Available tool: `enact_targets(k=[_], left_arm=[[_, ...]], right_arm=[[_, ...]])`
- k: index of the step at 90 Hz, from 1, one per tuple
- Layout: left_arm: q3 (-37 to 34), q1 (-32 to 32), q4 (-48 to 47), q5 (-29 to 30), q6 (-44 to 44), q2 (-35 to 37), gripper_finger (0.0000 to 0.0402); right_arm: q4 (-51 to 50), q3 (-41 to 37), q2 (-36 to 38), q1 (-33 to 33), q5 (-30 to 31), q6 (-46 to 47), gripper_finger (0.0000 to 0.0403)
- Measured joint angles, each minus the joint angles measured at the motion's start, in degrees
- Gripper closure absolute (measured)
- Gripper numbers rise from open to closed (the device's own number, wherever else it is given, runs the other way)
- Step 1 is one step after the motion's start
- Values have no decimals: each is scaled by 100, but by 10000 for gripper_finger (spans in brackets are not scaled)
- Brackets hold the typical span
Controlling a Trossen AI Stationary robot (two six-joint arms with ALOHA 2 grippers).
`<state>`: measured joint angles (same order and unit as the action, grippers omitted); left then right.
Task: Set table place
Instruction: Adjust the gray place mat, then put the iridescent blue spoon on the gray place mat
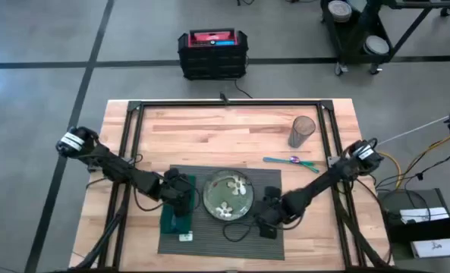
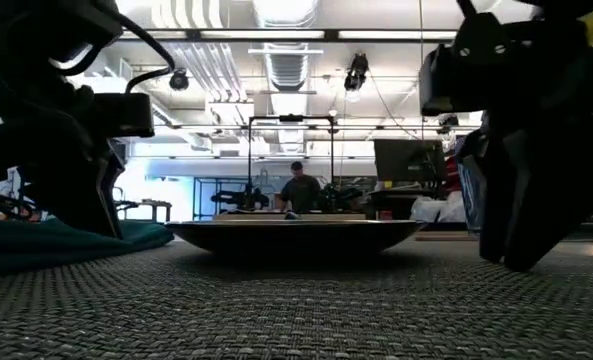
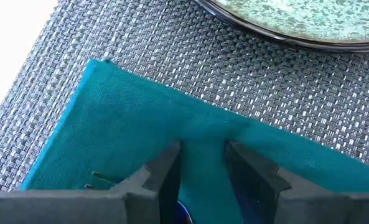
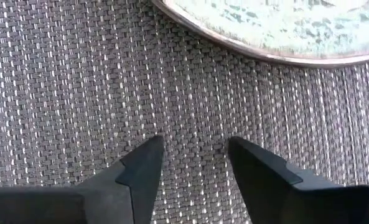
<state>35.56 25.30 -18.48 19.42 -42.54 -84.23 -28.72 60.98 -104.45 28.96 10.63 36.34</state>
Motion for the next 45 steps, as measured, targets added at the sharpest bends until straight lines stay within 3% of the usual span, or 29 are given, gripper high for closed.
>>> enact_targets(k=[25, 45], left_arm=[[747, 0, -409, 4, 0, 452, 287], [1121, -9, -362, 547, 243, 525, 287]], right_arm=[[-1821, 545, 1135, -347, -55, -412, 225], [-2686, -284, 2681, -994, 516, 297, 229]])
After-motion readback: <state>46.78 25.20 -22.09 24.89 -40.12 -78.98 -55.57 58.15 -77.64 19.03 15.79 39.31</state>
